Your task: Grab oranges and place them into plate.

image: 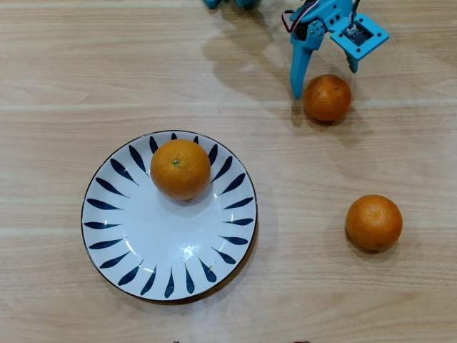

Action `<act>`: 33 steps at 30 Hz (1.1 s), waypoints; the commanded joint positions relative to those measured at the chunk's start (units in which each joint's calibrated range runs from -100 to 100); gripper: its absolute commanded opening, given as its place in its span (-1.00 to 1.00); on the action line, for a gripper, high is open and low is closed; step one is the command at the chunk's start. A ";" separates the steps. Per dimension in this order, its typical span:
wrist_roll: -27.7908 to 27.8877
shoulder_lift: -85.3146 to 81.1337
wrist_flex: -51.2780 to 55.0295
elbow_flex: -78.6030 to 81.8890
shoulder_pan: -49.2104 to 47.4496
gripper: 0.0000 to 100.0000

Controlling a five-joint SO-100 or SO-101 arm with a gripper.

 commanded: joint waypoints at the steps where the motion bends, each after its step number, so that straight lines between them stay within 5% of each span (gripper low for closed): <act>1: -0.80 4.23 -4.10 -0.90 0.07 -0.13; 26: -2.22 18.01 -4.70 -10.32 -0.42 -0.15; 33: -2.22 17.92 -4.70 -10.23 -0.34 -0.52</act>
